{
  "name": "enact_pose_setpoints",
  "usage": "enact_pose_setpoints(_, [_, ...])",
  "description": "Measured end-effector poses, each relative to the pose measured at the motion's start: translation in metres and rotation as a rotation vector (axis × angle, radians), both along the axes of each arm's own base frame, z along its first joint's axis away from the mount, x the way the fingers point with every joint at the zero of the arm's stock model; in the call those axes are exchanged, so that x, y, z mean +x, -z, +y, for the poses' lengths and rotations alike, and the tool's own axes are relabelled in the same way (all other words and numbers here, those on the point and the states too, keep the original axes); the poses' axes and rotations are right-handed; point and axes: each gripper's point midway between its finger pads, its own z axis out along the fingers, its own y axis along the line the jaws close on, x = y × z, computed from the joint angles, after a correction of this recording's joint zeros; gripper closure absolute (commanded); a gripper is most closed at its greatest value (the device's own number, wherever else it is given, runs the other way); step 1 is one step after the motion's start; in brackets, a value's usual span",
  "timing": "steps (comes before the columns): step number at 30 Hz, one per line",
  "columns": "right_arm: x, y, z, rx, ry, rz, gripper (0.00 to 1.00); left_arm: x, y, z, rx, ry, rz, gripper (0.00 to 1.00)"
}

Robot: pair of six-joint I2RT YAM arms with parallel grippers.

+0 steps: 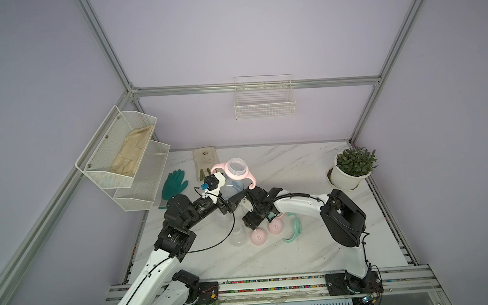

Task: Assemble the baby bottles
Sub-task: Pick up the nipple from the center of the board.

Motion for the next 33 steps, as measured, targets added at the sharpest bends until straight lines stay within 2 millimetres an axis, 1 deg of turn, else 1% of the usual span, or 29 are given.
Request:
enact_pose_setpoints(8, [-0.002, 0.010, -0.001, -0.062, 0.011, -0.001, 0.20, 0.001, 0.004, 0.000, 0.008, -0.006, 0.017, 1.00])
enact_pose_setpoints(12, [-0.002, 0.010, -0.001, -0.080, 0.013, -0.011, 0.22, 0.001, 0.005, 0.000, 0.010, -0.007, 0.022, 1.00])
enact_pose_setpoints(15, [-0.002, 0.011, -0.002, -0.090, 0.015, -0.011, 0.26, 0.002, 0.006, 0.000, 0.014, -0.008, 0.023, 1.00])
enact_pose_setpoints(20, [-0.001, 0.010, -0.003, -0.098, 0.025, -0.018, 0.40, 0.005, 0.009, 0.001, 0.023, -0.018, 0.023, 1.00])
enact_pose_setpoints(22, [-0.001, 0.010, -0.003, -0.099, 0.031, -0.018, 0.42, 0.007, 0.010, 0.001, 0.026, -0.025, 0.026, 1.00])
enact_pose_setpoints(28, [0.003, 0.003, 0.000, -0.087, 0.046, -0.024, 0.46, 0.013, 0.012, 0.003, 0.030, -0.053, 0.028, 1.00])
enact_pose_setpoints(30, [0.008, -0.002, 0.000, -0.075, 0.057, -0.030, 0.47, 0.015, 0.012, 0.004, 0.030, -0.059, 0.028, 1.00])
enact_pose_setpoints(33, [0.015, -0.016, -0.002, -0.044, 0.074, -0.040, 0.49, 0.019, 0.014, 0.006, 0.031, -0.071, 0.033, 1.00])
